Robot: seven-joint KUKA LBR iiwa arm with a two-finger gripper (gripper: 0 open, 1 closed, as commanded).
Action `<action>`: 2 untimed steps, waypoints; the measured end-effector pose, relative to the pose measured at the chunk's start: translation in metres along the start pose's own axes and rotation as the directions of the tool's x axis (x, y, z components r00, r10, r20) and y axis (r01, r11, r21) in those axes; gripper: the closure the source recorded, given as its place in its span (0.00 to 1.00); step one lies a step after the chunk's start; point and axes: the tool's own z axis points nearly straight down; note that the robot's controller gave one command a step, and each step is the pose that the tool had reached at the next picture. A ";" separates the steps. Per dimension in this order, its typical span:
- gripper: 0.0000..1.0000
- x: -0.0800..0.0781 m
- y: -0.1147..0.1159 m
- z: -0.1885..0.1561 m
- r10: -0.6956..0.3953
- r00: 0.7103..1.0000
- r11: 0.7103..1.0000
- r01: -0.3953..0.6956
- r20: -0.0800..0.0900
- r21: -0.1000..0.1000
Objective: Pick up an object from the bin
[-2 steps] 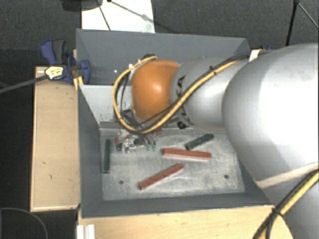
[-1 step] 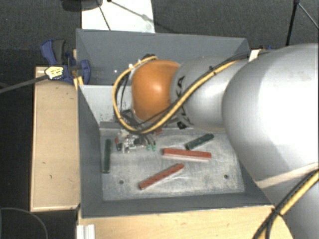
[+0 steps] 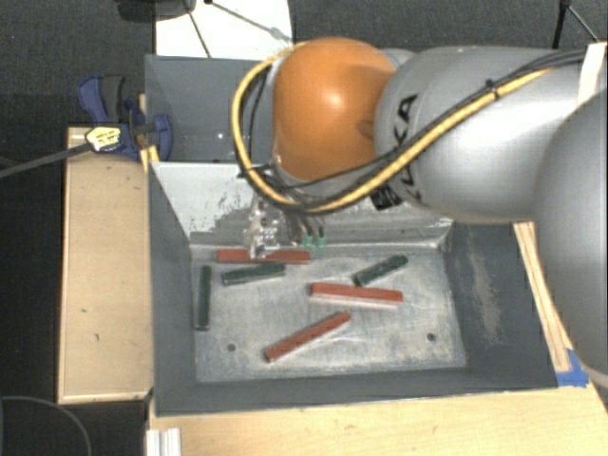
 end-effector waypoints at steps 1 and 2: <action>1.00 0.001 0.000 0.002 0.001 1.000 1.000 -0.001 -0.004 0.001; 0.00 -0.007 0.039 0.084 0.045 0.999 0.999 -0.045 -0.006 0.002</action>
Offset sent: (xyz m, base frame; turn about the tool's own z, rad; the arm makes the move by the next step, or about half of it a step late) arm 0.0071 0.0387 -0.0836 0.0455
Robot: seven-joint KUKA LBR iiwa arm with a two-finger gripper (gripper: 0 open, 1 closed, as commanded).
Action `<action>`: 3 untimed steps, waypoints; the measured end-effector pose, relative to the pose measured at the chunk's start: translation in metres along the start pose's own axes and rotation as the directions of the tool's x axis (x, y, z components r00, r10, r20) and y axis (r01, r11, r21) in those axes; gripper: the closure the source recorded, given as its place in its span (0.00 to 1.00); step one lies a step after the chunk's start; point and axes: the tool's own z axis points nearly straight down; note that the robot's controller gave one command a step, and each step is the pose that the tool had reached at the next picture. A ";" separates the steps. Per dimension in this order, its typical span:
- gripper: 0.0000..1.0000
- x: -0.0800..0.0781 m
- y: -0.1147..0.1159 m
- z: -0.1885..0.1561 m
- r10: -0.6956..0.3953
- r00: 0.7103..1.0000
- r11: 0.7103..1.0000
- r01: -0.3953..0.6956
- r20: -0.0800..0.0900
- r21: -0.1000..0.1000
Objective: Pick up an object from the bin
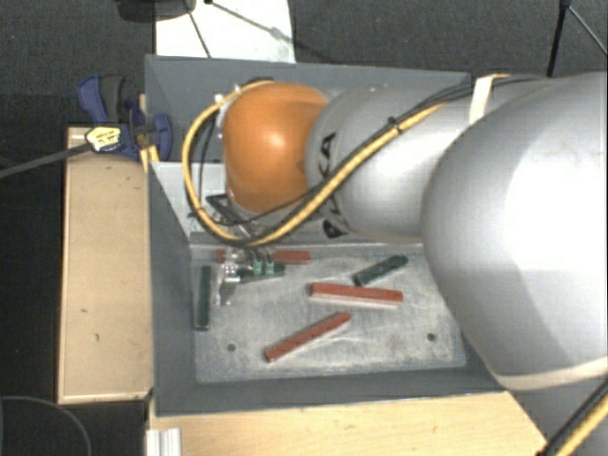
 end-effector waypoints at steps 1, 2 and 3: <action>0.00 -0.001 0.000 -0.001 0.002 1.000 1.000 -0.002 0.002 -0.001; 0.00 -0.012 -0.010 0.042 -0.086 0.996 0.996 0.086 0.007 -0.001; 0.00 -0.016 -0.014 0.075 -0.211 0.978 0.978 0.211 -0.001 0.001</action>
Offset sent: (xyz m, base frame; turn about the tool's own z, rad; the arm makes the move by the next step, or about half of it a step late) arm 0.0159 -0.0180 -0.0741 -0.1380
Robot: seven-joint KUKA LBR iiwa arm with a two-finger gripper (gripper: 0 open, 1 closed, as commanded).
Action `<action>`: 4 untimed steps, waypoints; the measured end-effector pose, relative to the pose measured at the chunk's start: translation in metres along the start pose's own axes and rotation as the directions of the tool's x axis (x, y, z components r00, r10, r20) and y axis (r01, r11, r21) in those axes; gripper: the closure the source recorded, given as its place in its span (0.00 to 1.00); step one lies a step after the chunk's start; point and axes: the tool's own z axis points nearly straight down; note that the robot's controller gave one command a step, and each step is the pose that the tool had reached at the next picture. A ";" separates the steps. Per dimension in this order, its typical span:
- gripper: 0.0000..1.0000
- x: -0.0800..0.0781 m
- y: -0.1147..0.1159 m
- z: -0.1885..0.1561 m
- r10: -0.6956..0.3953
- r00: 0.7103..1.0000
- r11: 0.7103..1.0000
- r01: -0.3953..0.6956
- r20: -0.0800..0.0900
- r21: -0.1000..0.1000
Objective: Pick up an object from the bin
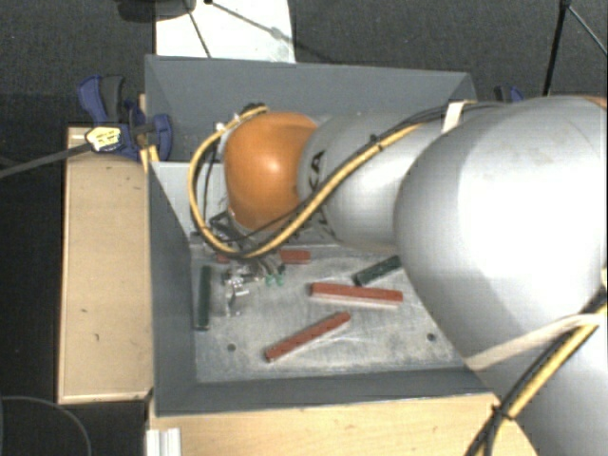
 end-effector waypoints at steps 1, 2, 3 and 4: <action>1.00 0.002 -0.022 -0.002 -0.345 0.939 0.939 0.345 -0.001 -0.001; 1.00 0.002 -0.022 -0.002 -0.343 0.939 0.939 0.343 -0.001 -0.001; 1.00 0.006 -0.024 -0.062 -0.337 0.942 0.942 0.337 -0.001 -0.001; 1.00 0.006 -0.016 -0.129 -0.359 0.933 0.933 0.359 0.001 -0.001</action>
Offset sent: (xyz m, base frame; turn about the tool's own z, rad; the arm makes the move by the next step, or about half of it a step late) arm 0.0000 0.0000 0.0000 0.0000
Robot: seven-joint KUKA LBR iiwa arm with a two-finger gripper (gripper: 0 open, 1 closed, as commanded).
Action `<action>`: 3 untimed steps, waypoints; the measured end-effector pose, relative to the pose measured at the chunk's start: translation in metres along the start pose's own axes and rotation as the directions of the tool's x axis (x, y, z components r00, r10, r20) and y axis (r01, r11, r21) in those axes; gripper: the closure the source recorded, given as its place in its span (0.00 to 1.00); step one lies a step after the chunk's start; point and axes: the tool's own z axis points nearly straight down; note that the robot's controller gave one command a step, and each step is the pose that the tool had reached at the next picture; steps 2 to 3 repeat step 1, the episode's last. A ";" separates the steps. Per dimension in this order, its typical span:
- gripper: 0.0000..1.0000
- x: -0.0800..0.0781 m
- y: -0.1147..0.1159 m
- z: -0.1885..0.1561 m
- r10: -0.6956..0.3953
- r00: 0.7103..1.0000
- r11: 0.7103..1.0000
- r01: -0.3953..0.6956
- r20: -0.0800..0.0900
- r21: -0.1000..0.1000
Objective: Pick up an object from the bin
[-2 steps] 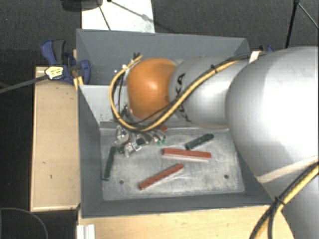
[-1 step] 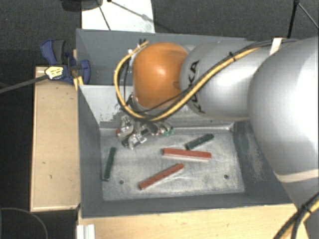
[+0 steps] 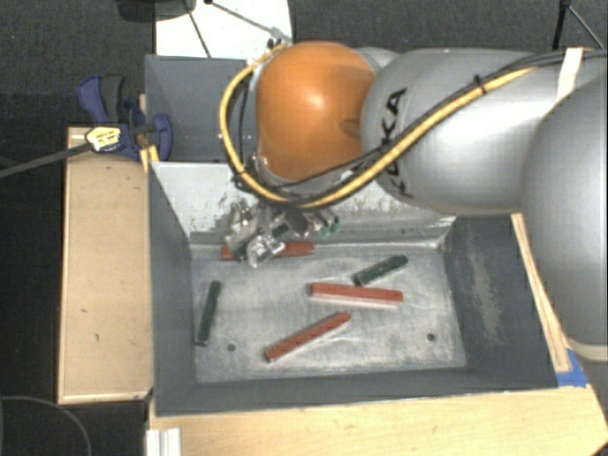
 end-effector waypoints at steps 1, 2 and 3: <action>1.00 0.016 -0.010 -0.029 0.019 1.000 1.000 -0.019 0.007 0.001; 1.00 0.016 -0.010 -0.029 0.019 1.000 1.000 -0.019 0.007 0.001; 1.00 0.016 -0.010 -0.029 0.019 1.000 1.000 -0.019 0.007 0.001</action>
Offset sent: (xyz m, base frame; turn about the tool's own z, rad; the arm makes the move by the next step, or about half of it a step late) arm -0.0003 -0.0463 0.1350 -0.1626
